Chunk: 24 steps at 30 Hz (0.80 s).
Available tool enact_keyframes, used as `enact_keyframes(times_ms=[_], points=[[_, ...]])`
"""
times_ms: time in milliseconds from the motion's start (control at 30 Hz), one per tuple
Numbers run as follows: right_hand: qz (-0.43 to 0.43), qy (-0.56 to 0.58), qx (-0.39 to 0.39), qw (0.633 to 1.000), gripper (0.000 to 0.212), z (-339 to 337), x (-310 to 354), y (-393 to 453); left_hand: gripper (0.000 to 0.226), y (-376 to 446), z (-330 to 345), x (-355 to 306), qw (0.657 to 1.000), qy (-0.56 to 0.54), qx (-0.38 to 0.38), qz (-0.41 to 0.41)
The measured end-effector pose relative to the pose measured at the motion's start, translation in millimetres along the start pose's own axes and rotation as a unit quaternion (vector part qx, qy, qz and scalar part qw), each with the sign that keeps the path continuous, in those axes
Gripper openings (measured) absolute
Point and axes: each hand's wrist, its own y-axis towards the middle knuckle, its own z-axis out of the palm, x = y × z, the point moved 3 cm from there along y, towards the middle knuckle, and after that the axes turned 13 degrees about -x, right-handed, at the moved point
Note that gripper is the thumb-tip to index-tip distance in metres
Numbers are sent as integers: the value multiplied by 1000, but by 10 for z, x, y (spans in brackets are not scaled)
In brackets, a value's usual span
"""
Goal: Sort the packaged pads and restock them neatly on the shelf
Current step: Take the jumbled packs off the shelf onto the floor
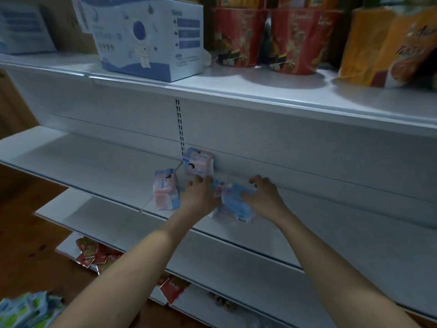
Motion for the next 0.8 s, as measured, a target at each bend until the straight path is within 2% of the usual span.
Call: enact_keyframes(times_ms=[133,200,333,400,467,533,600,667,733,800], points=[[38,-69,91,993,74,303,0,364,74,393,323,193,997,-18,79,3],[53,-75,149,985,68,422,-42,384,79,524,434,263,993,-34,110,17],[79,-33,143,986,54,301,-141,348,80,822,531,249,975,-117,190,15],[80,-47,144,985,55,197,-205,346,71,887,583,194,954,-189,231,-21],[81,-55,154,983,65,146,-210,339,61,891,636,152,934,-233,266,-58],[62,-106,179,976,81,169,-172,329,53,883,670,123,937,-225,263,-44],[21,-185,200,962,85,251,-113,309,55,909,656,106,960,-203,194,-17],[12,-210,214,954,89,367,-82,283,57,930,627,72,978,-167,118,28],[38,-184,226,956,93,471,-92,274,55,919,671,32,985,-116,114,62],[64,-127,223,964,98,545,-121,256,68,872,741,33,984,-75,148,60]])
